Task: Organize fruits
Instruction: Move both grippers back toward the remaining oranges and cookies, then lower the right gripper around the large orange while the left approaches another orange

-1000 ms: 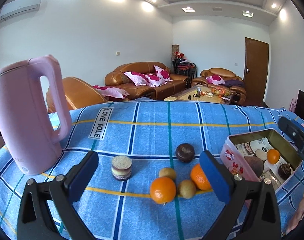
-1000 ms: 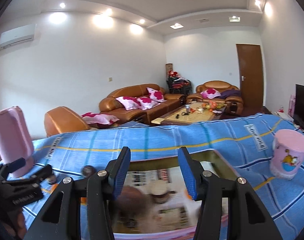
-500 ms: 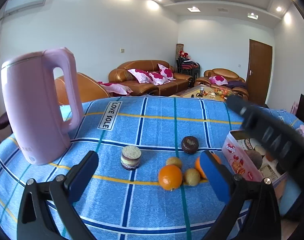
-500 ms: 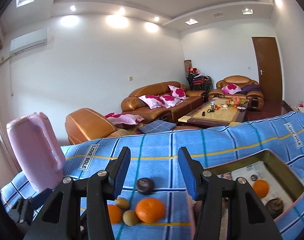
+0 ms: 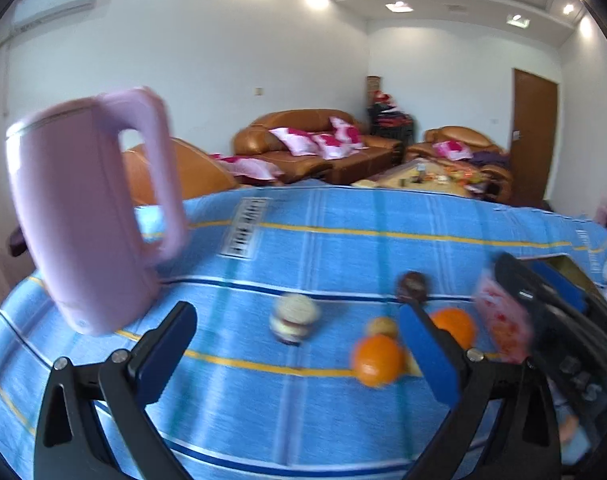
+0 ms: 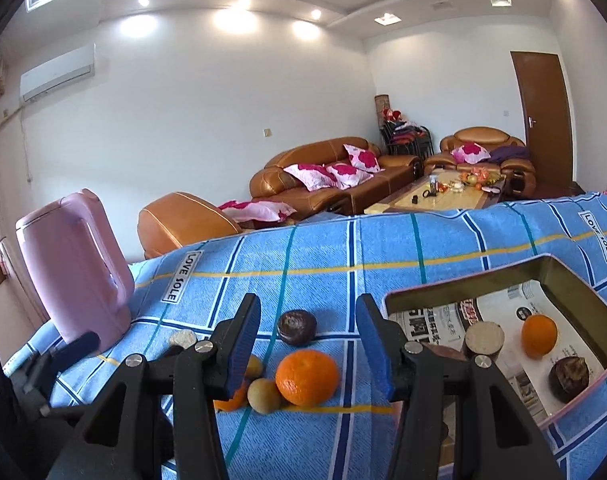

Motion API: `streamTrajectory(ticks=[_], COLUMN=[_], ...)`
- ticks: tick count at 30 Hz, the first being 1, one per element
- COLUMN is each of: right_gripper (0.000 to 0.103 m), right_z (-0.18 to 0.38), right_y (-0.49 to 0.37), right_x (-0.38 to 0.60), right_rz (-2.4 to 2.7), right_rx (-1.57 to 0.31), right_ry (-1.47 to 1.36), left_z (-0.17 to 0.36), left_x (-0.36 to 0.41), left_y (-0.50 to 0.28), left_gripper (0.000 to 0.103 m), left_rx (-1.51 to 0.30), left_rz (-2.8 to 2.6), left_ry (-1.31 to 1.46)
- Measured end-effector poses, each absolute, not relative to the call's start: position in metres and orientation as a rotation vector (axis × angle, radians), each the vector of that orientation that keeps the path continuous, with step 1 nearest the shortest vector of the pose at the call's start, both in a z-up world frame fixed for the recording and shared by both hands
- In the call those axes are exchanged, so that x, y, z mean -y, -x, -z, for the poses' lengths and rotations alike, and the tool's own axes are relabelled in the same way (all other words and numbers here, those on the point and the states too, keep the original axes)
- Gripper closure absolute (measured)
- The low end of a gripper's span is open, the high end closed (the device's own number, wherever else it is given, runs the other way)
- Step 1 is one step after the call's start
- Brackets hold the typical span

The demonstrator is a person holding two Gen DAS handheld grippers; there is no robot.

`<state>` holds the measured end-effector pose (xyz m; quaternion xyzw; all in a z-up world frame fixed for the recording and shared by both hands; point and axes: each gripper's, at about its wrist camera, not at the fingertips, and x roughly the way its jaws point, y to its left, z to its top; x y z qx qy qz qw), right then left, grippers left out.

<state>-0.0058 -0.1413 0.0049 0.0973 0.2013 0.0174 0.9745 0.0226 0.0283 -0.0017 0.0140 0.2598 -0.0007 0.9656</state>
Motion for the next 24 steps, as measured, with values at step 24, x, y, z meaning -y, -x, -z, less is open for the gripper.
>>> streamTrajectory(ticks=[24], right_gripper=[0.070], right_z=[0.021], right_y=[-0.040], right_x=[0.113], right_rz=[-0.078], right_rx=[-0.718], right_ry=[0.032], left_z=[0.013], left_x=[-0.070], left_y=[-0.054], left_gripper=[0.000], left_rx=[-0.652], left_rz=[-0.134], left_ry=[0.017])
